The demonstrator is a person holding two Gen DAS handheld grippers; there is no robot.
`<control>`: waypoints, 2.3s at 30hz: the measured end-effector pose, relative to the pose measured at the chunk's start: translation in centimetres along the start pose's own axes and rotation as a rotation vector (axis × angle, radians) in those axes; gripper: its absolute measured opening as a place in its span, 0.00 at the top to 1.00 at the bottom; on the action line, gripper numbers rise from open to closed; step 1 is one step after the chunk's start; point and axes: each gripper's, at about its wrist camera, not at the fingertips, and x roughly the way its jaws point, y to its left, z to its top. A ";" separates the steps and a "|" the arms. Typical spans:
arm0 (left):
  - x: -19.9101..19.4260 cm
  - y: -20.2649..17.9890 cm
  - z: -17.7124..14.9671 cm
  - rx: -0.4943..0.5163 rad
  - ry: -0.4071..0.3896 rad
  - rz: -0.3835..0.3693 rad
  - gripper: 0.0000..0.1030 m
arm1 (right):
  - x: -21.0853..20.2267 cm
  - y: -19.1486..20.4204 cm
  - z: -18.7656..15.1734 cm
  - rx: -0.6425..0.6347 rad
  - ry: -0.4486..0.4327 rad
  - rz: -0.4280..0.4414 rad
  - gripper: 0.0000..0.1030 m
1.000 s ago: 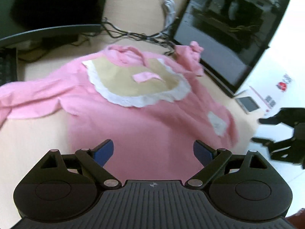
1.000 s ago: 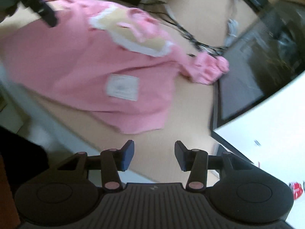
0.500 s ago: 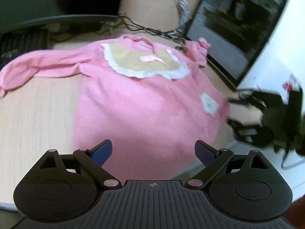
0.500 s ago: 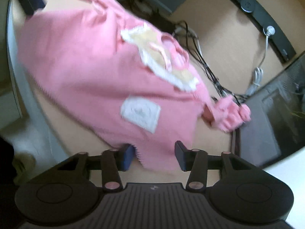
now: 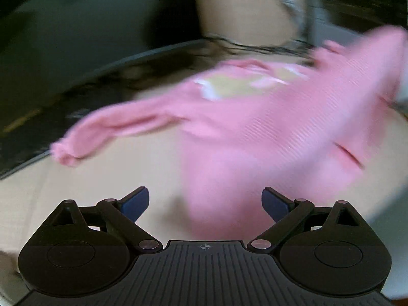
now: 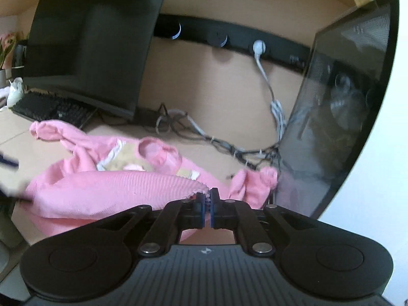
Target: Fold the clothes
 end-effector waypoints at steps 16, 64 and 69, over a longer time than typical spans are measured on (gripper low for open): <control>-1.5 -0.1 -0.8 0.127 0.010 -0.264 0.03 | 3.0 1.5 -6.1 0.059 0.119 -0.067 0.94; 0.2 3.4 -1.6 0.017 -0.156 0.311 0.00 | 4.0 2.9 -9.3 0.045 0.099 -0.177 0.61; 0.6 2.4 -2.4 0.062 -0.125 0.260 0.00 | 5.2 4.2 -11.0 -0.007 0.135 -0.186 0.50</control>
